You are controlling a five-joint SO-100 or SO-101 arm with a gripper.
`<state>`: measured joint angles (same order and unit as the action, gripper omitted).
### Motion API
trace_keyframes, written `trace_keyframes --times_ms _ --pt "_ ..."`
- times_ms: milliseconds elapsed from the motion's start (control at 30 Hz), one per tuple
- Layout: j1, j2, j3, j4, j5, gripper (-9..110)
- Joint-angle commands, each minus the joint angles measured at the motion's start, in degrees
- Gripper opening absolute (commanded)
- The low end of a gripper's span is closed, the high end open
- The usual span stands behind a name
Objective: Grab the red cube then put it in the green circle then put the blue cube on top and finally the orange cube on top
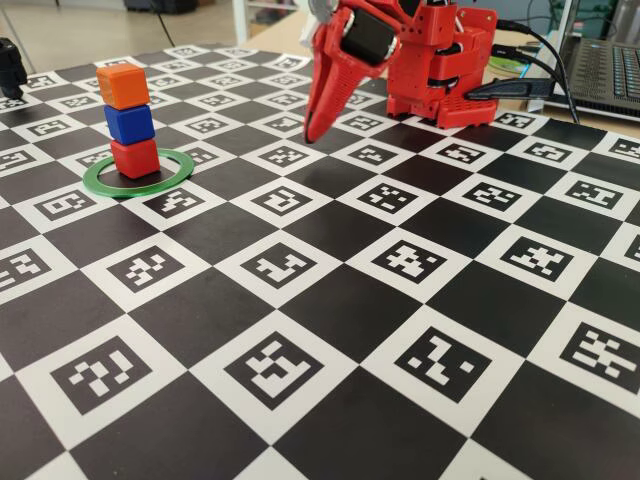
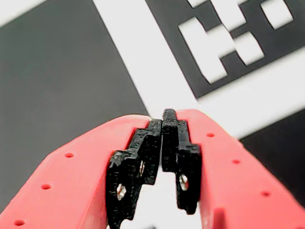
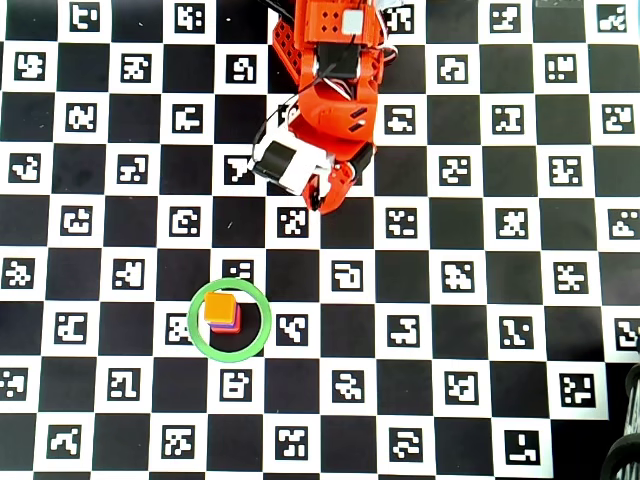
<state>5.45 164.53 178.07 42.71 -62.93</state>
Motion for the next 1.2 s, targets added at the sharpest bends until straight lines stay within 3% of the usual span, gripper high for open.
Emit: trace_keyframes --times_ms 0,567,1167 --pt "-0.2 6.7 1.4 2.9 -1.1 -6" --pt "-5.4 28.0 3.5 33.9 -11.4 -6" --pt "-5.7 28.0 3.5 34.3 -12.0 -5"
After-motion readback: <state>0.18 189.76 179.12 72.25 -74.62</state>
